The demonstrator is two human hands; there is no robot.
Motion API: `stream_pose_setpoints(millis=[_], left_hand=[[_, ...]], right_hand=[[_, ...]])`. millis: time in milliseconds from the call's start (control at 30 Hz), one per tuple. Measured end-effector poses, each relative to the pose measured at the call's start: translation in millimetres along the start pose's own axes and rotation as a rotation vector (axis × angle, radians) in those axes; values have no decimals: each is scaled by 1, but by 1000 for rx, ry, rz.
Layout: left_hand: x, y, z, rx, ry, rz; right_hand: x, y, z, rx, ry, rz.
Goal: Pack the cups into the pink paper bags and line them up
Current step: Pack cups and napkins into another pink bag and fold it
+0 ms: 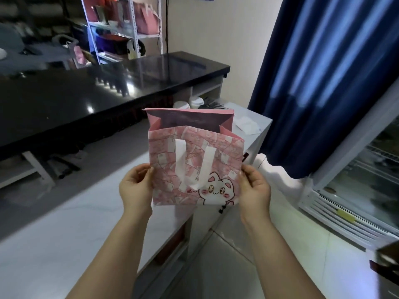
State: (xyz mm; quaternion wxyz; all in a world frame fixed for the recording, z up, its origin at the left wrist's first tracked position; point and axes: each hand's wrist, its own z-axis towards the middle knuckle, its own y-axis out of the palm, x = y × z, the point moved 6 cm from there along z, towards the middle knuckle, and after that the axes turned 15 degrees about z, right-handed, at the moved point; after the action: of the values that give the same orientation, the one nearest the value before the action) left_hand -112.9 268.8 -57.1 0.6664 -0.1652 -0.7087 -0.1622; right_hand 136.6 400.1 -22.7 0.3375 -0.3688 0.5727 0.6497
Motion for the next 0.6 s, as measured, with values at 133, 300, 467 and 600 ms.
stream_pose_setpoints(millis=[133, 300, 467, 600], left_hand=[[10, 15, 73, 59, 49, -6], [-10, 21, 123, 142, 31, 41], [-38, 19, 139, 325, -1, 85], [-52, 27, 131, 539, -1, 102]], right_hand=[[20, 43, 68, -72, 35, -5], [70, 74, 127, -126, 113, -51], [117, 103, 172, -265, 261, -12], [148, 125, 206, -429, 344, -25]])
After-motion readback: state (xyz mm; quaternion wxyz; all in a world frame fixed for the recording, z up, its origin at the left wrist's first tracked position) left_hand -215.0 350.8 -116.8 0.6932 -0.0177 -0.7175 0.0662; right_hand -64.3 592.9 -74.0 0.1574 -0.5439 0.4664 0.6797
